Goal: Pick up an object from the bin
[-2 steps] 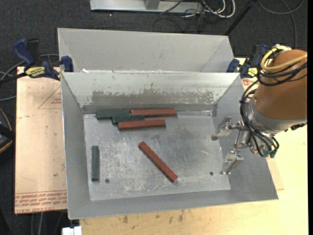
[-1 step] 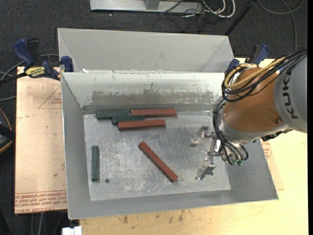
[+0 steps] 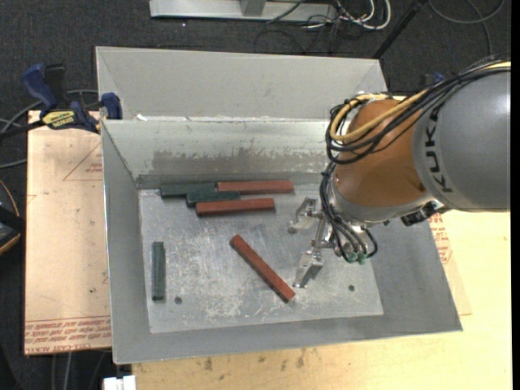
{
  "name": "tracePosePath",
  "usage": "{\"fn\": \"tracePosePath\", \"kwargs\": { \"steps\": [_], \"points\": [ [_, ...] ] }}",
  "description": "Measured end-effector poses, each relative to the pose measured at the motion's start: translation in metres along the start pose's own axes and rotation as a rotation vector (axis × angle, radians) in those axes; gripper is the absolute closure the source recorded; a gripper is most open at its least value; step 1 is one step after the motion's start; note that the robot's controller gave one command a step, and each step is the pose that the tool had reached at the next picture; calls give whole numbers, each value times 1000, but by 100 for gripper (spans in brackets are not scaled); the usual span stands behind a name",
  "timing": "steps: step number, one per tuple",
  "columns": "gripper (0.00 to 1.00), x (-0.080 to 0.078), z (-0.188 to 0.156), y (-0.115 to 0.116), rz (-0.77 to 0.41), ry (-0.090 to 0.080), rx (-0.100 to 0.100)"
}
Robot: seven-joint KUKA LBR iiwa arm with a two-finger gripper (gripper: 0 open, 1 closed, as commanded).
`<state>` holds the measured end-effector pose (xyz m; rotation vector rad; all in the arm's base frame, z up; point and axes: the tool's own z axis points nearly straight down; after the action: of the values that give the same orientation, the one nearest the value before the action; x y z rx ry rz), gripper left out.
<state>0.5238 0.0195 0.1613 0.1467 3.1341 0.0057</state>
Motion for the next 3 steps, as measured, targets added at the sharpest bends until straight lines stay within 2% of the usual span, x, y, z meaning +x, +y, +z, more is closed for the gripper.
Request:
{"fn": "tracePosePath", "kwargs": {
  "steps": [1,2,3],
  "points": [
    [0,19,26,20,59,3,3],
    [0,1,88,21,47,-2,2],
    [100,-4,85,26,297,-23,-4]
  ]
}}
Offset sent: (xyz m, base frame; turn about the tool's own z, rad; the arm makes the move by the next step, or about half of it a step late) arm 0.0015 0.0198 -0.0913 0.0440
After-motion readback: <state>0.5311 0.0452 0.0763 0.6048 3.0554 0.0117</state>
